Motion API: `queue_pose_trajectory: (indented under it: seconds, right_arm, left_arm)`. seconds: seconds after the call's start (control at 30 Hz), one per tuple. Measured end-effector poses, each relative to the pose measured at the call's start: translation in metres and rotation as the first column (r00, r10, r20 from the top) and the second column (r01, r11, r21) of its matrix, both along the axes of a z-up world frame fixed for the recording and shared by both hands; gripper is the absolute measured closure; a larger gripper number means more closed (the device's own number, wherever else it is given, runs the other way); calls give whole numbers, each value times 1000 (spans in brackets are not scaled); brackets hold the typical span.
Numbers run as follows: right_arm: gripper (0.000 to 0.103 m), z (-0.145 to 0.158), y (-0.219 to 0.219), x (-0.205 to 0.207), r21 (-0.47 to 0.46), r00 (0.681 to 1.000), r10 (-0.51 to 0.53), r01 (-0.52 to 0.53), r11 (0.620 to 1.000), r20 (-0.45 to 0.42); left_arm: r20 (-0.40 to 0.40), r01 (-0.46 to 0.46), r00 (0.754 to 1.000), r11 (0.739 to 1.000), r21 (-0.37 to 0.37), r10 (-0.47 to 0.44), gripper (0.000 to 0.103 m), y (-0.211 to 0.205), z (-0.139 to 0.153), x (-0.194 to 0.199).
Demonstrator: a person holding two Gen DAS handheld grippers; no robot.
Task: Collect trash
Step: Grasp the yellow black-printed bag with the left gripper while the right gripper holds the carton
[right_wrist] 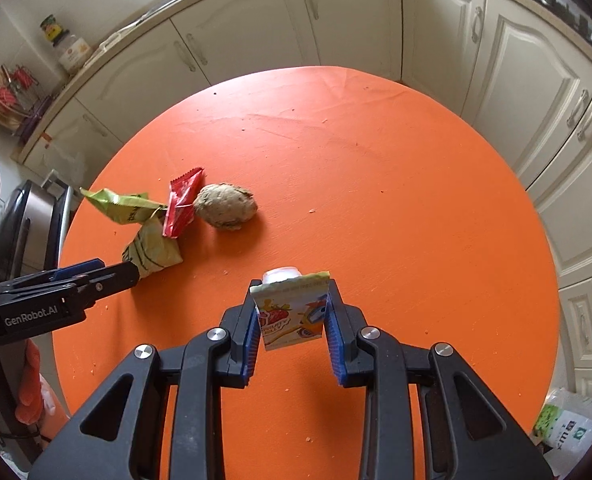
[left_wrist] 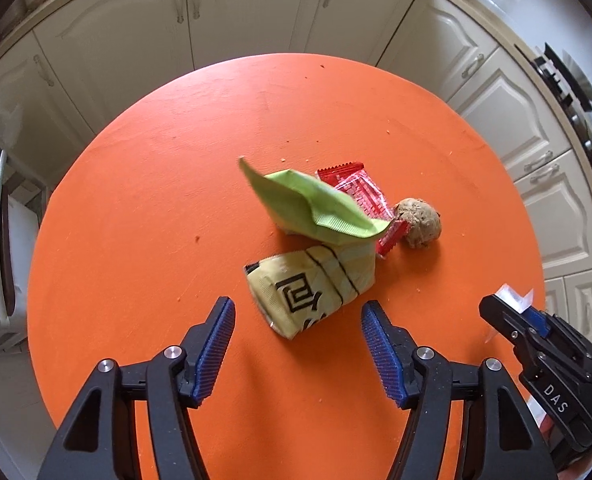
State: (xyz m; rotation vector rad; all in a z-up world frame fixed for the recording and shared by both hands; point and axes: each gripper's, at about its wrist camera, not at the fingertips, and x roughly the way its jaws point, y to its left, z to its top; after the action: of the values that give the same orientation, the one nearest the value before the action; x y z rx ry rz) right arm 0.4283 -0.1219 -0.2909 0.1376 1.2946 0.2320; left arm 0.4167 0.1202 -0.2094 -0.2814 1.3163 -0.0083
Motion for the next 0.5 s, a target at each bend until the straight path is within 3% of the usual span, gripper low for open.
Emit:
queue_pose_trajectory:
  seconds: [0.27,0.5]
  right_arm:
    - [74,-15,-4,13,6,999,-7,7,1000,-45]
    - [74,-17,-3,18,15,999,-9,10,1000,-49]
  left_arm:
    - [56,97,993,995,35,-99,45,-18,-17,22]
    - [65,91,994,995,35,-93,56,-18,-17,17]
